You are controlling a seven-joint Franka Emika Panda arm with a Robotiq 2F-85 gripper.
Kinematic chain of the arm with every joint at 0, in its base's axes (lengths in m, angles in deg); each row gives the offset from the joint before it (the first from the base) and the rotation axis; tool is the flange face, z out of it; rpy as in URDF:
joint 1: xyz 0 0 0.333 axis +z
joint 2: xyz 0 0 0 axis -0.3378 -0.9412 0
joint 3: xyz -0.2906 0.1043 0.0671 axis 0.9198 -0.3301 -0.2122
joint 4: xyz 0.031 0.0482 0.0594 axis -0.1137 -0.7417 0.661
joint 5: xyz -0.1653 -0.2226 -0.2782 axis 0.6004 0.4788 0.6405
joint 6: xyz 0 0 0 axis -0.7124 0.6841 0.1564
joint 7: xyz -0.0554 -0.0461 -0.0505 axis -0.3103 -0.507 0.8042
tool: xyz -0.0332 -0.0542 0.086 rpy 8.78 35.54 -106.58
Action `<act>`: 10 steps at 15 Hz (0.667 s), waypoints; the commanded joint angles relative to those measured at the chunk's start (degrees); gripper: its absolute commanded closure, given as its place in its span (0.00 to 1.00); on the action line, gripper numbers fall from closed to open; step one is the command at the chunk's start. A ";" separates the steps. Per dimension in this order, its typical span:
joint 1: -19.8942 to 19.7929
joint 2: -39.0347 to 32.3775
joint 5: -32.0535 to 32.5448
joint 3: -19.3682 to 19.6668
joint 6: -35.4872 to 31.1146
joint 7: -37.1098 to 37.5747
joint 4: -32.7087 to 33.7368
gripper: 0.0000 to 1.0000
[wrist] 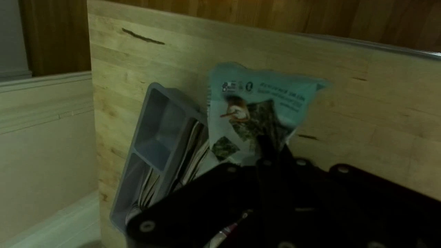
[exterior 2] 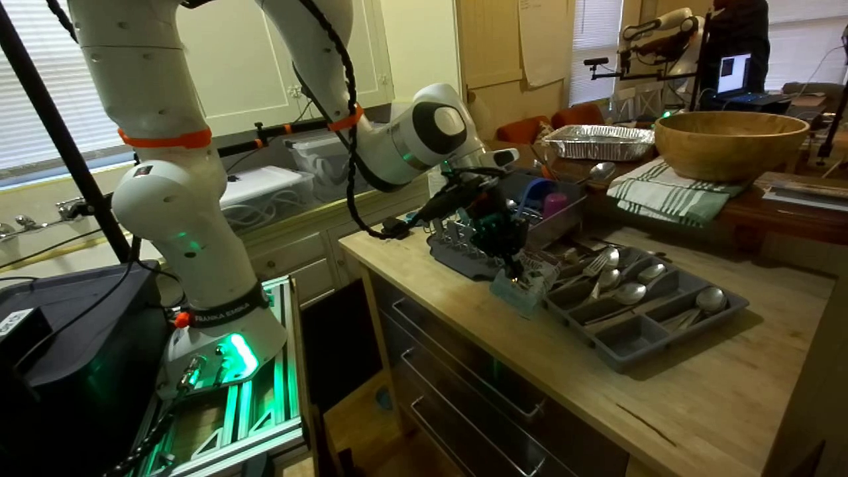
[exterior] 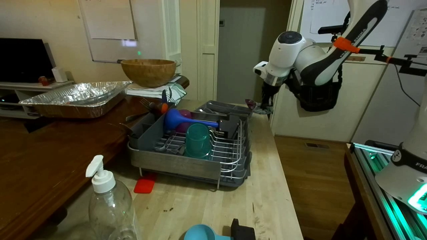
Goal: Put the green cup upside down then remove the sachet from the dish rack and put it on the right side of the counter.
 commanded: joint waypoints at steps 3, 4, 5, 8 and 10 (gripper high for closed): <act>-4.12 -3.69 -6.01 -0.14 0.69 -2.65 4.23 0.99; -5.32 -4.89 -8.16 0.46 1.05 -3.98 5.91 0.99; -6.62 -6.44 -10.76 0.61 0.85 -5.78 7.54 0.99; -10.45 -11.82 -19.58 0.91 3.28 -12.68 15.11 0.99; -11.72 -15.18 -22.72 1.10 5.66 -16.18 20.50 0.99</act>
